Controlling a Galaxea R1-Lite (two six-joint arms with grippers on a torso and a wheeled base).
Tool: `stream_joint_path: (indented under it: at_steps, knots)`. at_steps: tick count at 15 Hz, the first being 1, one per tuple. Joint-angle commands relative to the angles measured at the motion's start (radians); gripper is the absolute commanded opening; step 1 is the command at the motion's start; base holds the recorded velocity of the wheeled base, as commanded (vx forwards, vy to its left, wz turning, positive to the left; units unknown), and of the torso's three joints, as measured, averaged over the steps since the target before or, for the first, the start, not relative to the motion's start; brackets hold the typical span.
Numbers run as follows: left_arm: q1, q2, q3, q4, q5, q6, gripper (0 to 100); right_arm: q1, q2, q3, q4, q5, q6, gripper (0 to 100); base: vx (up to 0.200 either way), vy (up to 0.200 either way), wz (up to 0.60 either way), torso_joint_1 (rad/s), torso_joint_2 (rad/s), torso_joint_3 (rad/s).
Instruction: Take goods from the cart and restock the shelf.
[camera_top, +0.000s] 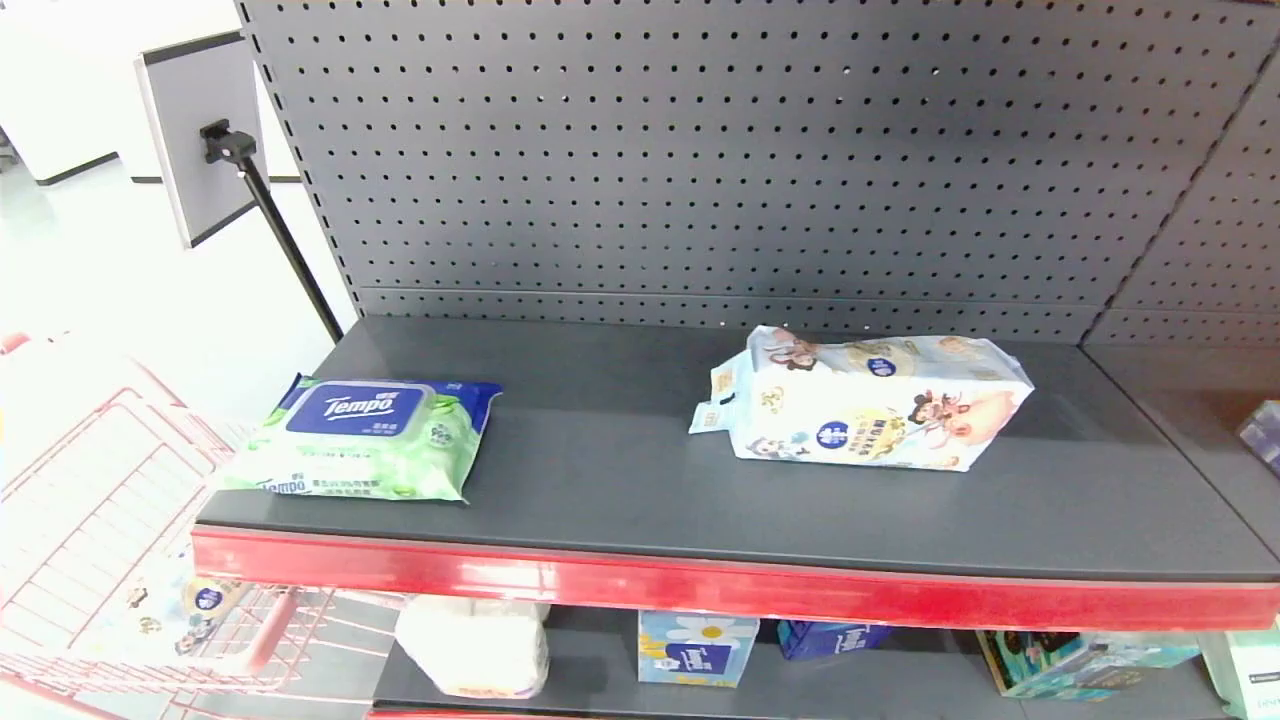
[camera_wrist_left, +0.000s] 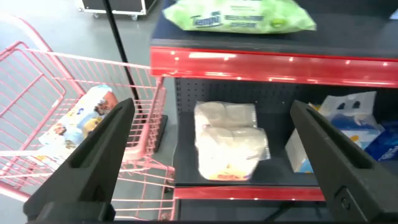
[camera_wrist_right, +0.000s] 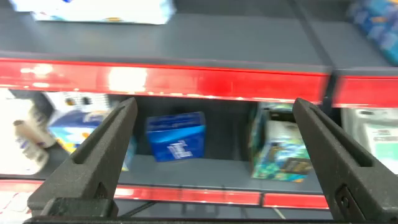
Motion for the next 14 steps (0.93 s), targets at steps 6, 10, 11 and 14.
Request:
stream_joint_path:
  at_steps: [6,10,11,14]
  knots:
    - [0.000,0.000,0.000,0.000,0.000,-0.001,100,0.000,0.001,0.001,0.000,0.000,0.000,100,0.000,0.200,0.00,0.003,0.00,0.001]
    - [0.000,0.000,0.000,0.000,0.000,-0.001,100,0.000,0.001,0.000,0.000,0.000,0.000,100,0.000,0.200,0.00,0.001,0.00,0.002]
    - [0.000,0.000,0.000,0.000,0.000,-0.001,100,0.000,0.001,0.001,0.000,0.000,0.000,100,0.000,0.200,0.00,0.002,0.01,-0.002]
    - [0.000,0.000,0.000,0.000,0.000,-0.001,100,0.000,0.001,0.001,0.000,0.000,0.000,100,0.000,0.200,0.00,-0.001,0.01,0.001]
